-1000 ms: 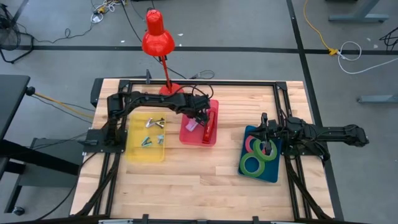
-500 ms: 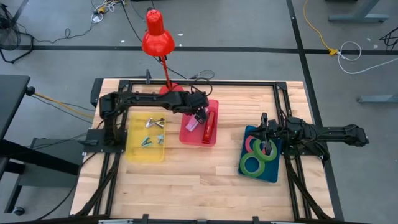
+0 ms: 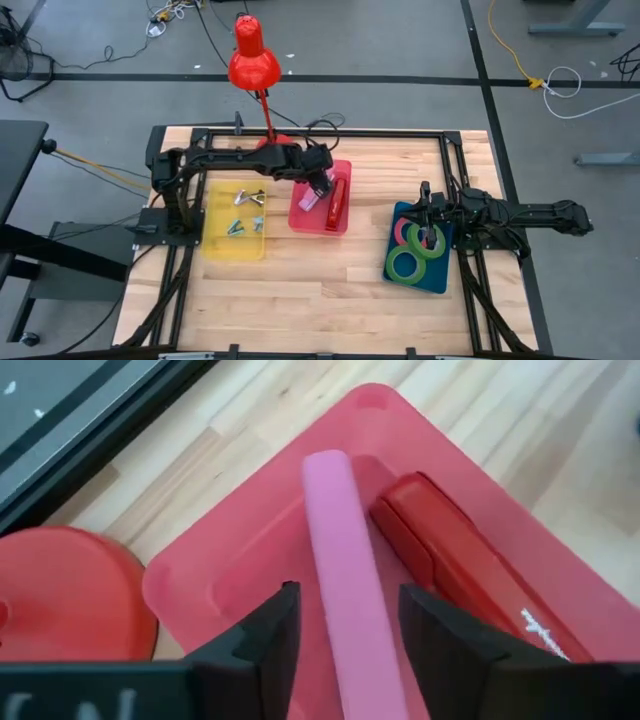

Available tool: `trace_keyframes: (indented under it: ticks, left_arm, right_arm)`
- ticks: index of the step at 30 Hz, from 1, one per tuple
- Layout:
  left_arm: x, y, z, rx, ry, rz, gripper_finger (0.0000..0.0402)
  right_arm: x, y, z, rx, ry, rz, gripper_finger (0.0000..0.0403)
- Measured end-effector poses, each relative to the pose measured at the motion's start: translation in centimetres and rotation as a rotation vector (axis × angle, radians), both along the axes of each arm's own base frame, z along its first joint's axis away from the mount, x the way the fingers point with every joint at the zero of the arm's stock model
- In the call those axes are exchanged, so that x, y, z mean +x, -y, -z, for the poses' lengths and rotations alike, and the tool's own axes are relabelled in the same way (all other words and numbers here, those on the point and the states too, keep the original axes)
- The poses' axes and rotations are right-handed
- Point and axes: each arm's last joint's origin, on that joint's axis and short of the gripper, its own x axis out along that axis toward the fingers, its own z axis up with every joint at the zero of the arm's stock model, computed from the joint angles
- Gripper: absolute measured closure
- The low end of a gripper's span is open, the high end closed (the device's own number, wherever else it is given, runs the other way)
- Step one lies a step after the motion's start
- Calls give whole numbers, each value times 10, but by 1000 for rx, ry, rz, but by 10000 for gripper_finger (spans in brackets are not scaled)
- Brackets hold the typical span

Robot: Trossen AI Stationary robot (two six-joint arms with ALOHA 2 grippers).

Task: Pick and place Stapler, Stapler remover, tape
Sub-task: Return to Home Position

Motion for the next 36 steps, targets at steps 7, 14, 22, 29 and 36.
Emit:
trace_keyframes:
  ticks: [7,14,22,29,36]
  left_arm:
    - [4,22,0,12,-22,91,298]
    - [9,64,0,13,-20,200,352]
    - [11,108,0,21,-5,310,386]
    - [11,136,-1,25,19,382,397]
    - [9,153,-1,27,18,426,396]
  right_arm:
    - [0,0,0,0,0,0,382]
    - [0,0,0,0,0,0,382]
    - [0,0,0,0,0,0,382]
    - [0,0,0,0,0,0,382]
    - [0,0,0,0,0,0,382]
